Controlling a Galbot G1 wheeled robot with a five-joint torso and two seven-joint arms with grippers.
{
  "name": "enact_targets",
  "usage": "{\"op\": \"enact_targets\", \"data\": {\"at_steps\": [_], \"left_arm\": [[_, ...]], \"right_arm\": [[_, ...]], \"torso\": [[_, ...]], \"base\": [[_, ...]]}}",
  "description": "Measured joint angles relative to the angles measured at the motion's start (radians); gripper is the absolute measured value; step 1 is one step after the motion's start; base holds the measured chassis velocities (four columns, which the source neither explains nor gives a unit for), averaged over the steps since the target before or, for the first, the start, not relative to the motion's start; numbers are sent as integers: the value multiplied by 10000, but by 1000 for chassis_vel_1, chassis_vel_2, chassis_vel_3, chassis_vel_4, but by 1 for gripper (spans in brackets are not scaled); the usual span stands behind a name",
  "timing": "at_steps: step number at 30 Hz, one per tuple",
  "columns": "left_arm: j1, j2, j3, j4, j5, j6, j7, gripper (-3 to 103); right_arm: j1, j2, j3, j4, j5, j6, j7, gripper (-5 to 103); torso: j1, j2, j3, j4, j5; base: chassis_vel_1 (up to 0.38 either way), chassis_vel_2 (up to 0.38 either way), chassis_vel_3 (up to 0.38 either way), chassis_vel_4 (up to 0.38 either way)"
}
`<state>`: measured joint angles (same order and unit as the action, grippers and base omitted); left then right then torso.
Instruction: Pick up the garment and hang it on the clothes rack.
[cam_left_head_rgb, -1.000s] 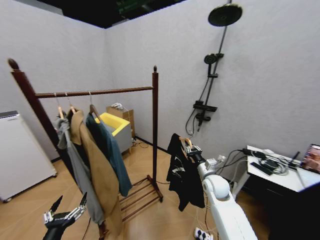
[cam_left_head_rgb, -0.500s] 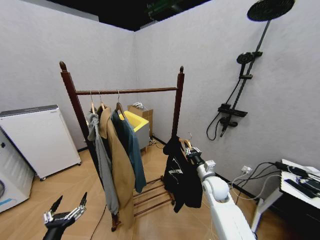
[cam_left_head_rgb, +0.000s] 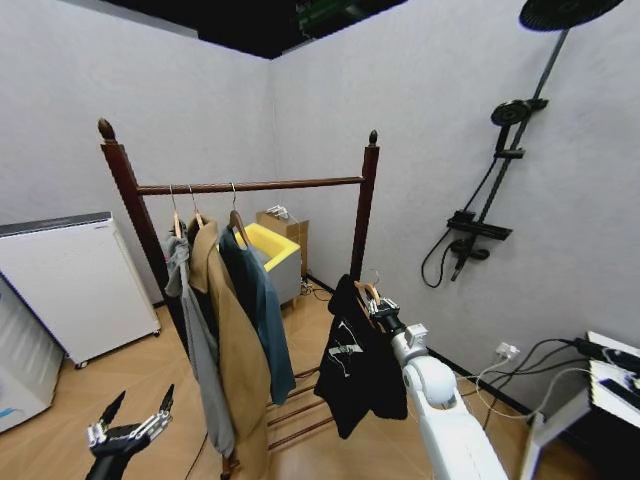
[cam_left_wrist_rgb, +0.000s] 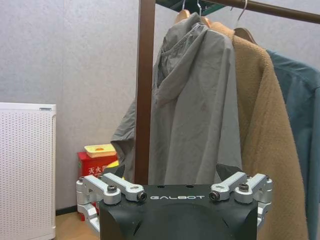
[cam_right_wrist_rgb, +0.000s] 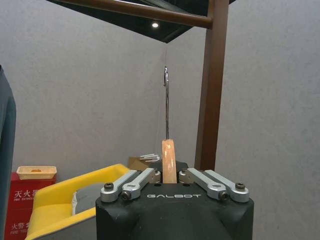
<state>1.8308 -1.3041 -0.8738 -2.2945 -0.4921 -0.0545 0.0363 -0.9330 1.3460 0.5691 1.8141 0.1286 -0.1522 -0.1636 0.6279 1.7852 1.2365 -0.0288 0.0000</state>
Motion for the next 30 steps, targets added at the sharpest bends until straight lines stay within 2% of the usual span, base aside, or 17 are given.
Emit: {"op": "enact_targets", "data": {"at_steps": [14,18,30], "left_arm": [[1,0,0,0,0,0,0,100],[0,0,0,0,0,0,0,100],[1,0,0,0,0,0,0,100]], "right_arm": [[199,10,-42,-237,29,-23,-46,10],[309,17,-41,-402,10,-9,-23,10],[305,70,-28,-606,-123,125,31,10]], "torso": [[-11,4,-3,5,0],[-9,4,-3,-2,-1],[-12,5,-4,-1,-1]], "base": [[66,55,47,58],[0,0,0,0],[-20,19,19,-16]]}}
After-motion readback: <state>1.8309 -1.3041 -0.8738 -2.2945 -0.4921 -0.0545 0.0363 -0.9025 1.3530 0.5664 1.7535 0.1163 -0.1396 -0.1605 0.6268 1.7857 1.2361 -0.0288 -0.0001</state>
